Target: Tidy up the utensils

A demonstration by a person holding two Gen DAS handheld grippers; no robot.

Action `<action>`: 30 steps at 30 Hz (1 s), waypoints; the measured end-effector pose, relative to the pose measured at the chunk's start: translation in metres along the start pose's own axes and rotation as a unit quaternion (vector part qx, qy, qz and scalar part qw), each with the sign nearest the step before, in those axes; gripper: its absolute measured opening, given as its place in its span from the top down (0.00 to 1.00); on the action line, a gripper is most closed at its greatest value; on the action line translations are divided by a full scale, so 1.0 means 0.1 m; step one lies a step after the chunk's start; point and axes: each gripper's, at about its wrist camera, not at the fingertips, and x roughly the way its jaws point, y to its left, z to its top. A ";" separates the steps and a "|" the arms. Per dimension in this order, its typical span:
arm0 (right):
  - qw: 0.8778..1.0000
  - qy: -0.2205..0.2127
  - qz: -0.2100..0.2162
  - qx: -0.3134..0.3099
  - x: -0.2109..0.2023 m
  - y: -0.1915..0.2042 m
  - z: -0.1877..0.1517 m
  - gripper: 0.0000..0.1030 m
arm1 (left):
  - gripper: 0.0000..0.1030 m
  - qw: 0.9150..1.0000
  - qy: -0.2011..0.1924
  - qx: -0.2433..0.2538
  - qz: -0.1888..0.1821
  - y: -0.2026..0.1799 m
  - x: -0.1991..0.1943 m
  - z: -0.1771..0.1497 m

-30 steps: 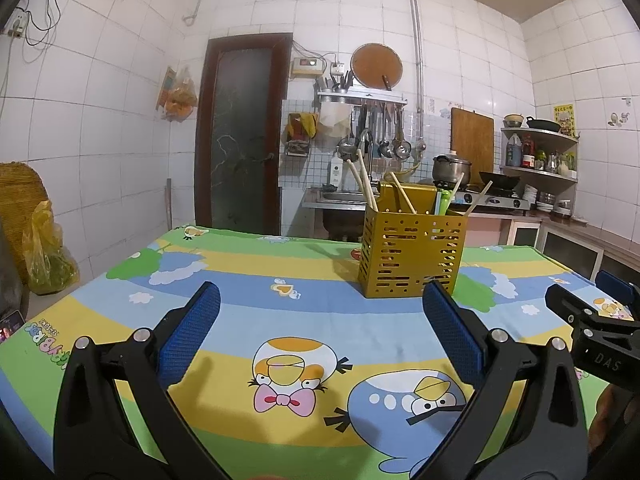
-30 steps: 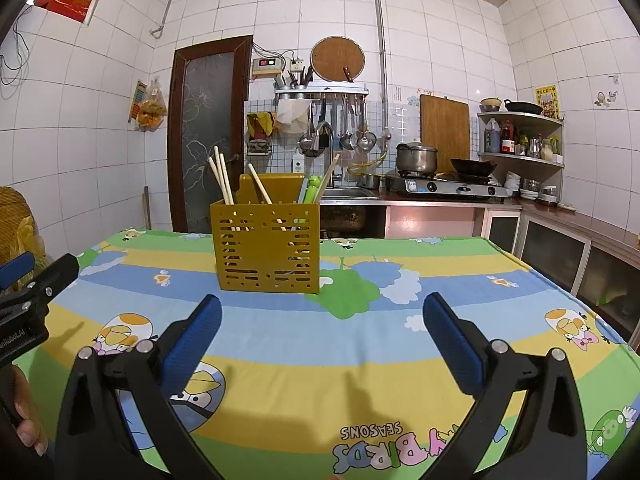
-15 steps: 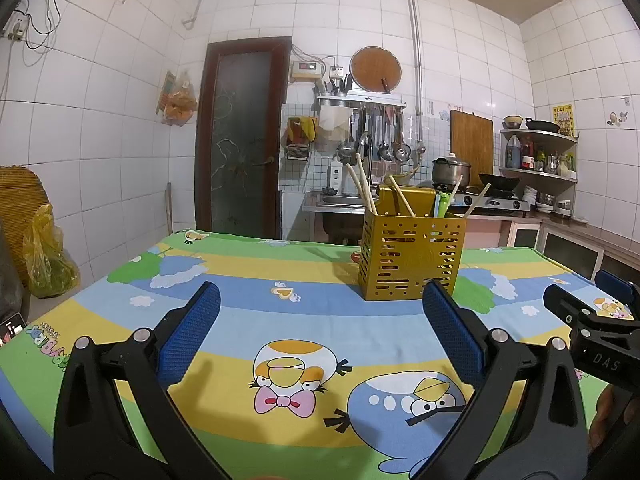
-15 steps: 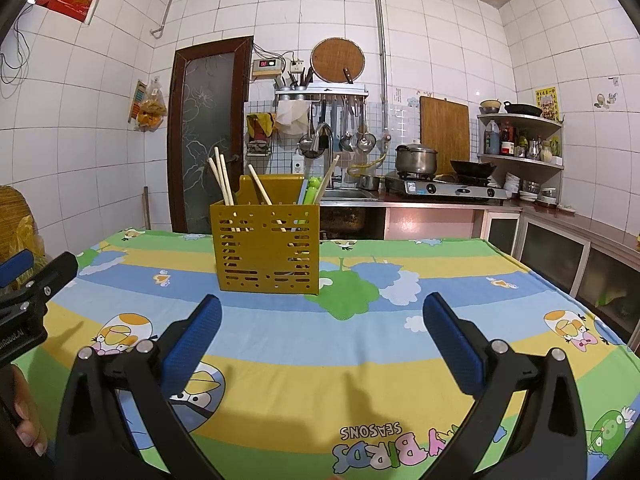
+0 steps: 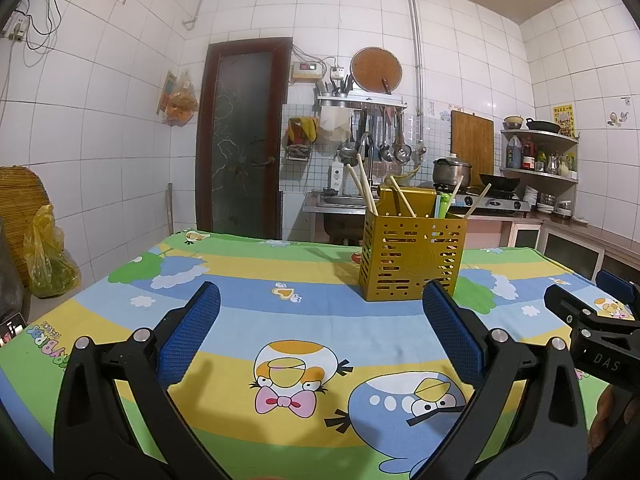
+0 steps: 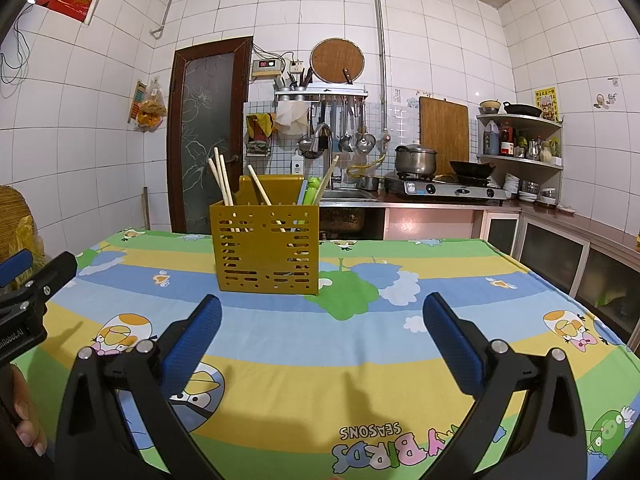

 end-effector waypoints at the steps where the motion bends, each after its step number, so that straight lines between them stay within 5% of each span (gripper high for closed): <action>1: 1.000 0.000 0.000 0.000 0.00 0.00 0.00 0.05 | 0.05 1.000 -0.001 0.000 0.000 0.00 0.00 0.00; 30: 1.000 0.000 0.000 0.000 0.00 0.00 0.00 0.05 | 0.05 1.000 -0.010 0.003 0.001 -0.02 -0.04 0.02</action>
